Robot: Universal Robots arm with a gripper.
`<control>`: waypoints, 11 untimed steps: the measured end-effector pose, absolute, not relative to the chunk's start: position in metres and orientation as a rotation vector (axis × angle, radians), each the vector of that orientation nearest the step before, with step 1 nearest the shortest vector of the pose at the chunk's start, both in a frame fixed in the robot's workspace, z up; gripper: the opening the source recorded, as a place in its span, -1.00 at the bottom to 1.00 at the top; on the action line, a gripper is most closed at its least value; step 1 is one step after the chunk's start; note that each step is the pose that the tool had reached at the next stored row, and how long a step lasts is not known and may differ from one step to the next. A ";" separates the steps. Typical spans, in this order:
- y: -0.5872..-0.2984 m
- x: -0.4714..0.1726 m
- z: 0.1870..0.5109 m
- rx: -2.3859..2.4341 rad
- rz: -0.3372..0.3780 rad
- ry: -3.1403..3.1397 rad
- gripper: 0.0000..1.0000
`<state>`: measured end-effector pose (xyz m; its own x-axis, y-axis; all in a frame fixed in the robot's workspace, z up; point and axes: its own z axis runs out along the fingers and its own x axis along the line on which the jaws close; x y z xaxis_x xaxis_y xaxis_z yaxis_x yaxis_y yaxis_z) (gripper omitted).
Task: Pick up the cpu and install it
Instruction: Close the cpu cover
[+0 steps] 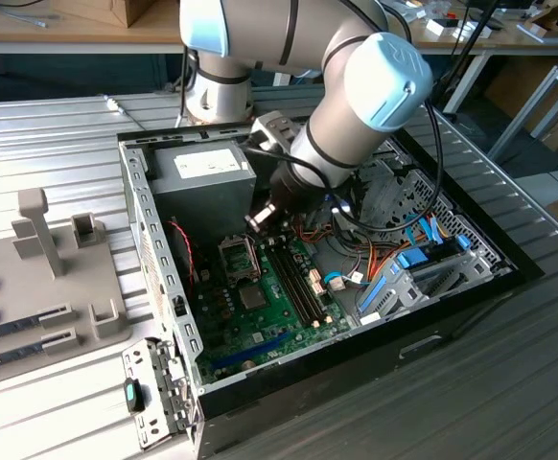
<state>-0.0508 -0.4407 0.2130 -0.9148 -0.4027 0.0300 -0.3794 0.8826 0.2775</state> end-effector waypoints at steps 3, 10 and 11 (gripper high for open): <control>-0.441 -0.051 0.211 0.698 -0.413 -2.938 -0.79; -0.441 -0.051 0.206 0.920 -0.420 -2.857 -0.79; -0.441 -0.050 0.206 0.933 -0.422 -2.852 -0.79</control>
